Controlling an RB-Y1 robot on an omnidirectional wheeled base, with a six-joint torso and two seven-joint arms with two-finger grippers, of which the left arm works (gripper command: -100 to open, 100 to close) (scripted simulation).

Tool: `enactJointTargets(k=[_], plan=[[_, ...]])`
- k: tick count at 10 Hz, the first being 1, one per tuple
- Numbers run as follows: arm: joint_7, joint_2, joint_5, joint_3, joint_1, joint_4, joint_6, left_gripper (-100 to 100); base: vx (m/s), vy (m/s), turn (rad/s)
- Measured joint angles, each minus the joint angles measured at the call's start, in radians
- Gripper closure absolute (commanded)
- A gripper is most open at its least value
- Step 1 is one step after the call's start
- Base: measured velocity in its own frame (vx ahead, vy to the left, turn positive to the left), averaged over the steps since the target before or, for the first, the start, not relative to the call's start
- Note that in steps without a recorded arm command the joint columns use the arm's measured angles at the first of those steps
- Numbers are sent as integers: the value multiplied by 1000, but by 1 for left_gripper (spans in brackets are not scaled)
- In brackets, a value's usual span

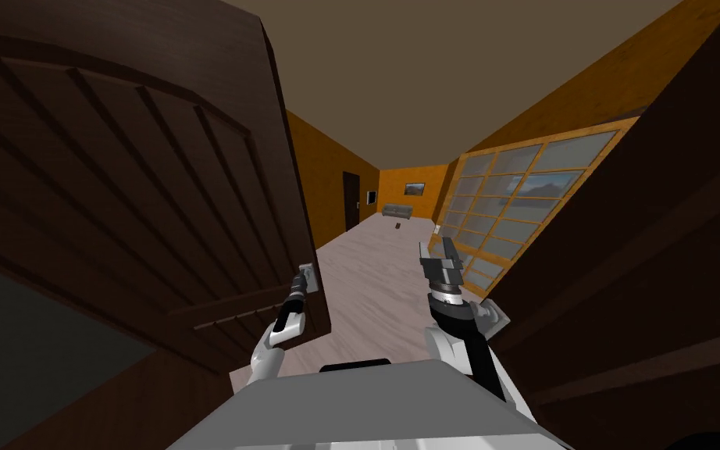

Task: Push the door open

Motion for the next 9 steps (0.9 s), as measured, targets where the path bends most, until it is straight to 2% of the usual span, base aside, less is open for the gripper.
enactJointTargets(k=[1, 3, 4, 5, 9], plan=[[0, 5, 1, 7, 10, -15, 8, 100, 179, -43, 44], [1, 20, 6, 27, 6, -8, 9, 100, 213, -64, 51], [-5, 18, 6, 42, 0, -5, 7, 100, 210, -59, 35], [-4, 22, 9, 50, 9, -17, 7, 100, 207, -49, 67], [-16, 4, 14, 103, 13, -26, 5, 100, 202, -67, 63]])
